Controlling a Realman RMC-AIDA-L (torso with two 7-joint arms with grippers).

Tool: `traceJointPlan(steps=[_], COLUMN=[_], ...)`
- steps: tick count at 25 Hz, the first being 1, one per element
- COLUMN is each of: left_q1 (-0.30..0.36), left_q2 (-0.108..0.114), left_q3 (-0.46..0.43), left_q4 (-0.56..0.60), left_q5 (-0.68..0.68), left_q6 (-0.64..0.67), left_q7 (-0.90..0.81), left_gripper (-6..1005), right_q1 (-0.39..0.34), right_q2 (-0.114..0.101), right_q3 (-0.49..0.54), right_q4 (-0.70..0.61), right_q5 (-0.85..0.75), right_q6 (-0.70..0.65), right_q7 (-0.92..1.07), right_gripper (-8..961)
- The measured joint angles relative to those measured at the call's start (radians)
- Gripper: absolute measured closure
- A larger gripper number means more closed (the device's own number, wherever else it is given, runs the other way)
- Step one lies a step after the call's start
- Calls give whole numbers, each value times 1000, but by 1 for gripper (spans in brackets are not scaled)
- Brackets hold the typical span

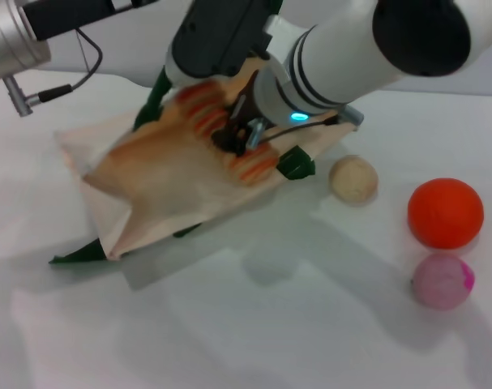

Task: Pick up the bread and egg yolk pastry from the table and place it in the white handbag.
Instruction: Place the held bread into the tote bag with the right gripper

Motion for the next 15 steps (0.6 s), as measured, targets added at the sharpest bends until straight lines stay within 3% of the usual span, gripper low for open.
traceJointPlan(steps=[5,15], left_q1=[6,107], left_q2=[0,37], left_q3=[-5,-7], left_q4=[-1,9], left_q5=[-26,-183], left_q6=[-59,-106], left_q7=[-2,-3], left_gripper=[878,885], right_q1=[-7,-26], right_q2=[-1,-2], right_q3=[0,2], right_q4=[34,117], right_q5=[-38,-41], right_q6=[-57,-184], right_q7=[52,60], right_gripper=[588,629])
